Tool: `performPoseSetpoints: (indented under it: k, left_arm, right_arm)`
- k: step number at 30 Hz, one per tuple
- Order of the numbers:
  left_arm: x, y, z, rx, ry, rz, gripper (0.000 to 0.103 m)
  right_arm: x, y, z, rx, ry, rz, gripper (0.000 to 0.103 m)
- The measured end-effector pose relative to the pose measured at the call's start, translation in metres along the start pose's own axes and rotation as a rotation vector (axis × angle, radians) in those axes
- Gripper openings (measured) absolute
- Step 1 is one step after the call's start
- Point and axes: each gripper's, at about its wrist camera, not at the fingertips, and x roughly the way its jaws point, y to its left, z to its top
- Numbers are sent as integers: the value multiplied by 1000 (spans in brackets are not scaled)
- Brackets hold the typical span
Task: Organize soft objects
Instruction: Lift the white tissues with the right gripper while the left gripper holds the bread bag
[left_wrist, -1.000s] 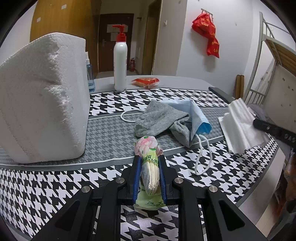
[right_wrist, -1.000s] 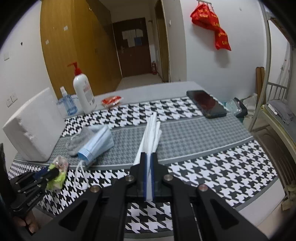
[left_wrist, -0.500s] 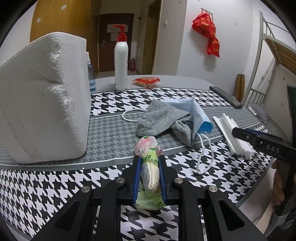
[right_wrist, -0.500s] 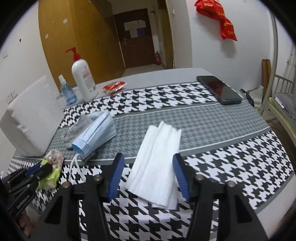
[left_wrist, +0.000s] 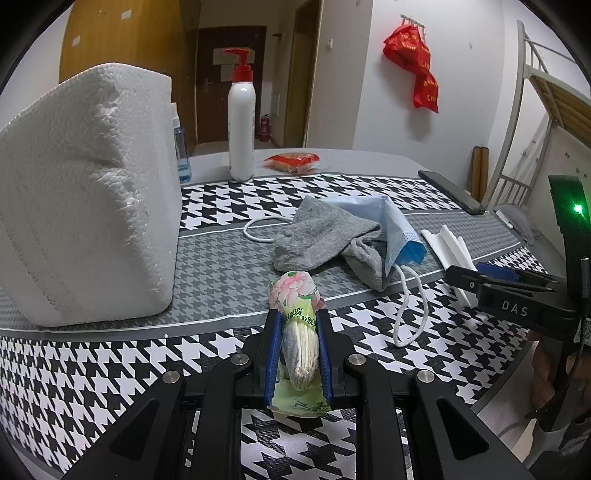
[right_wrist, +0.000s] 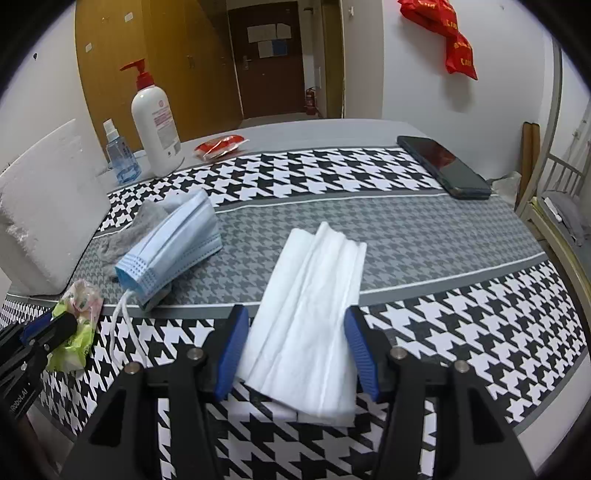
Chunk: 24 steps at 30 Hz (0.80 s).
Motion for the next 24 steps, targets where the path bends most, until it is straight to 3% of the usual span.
performPoseSetpoints:
  k: [2, 8, 24]
  left_arm:
    - [0, 0, 0, -1, -1, -2, 20]
    - [-2, 1, -1, -1, -5, -5, 20]
    - [-24, 2, -2, 4, -58, -20, 11]
  right_arm:
    - [0, 4, -1, -22, 0, -22, 48]
    - [0, 3, -1, -13, -6, 32, 17]
    - [-33, -3, 1, 21, -89, 73, 16]
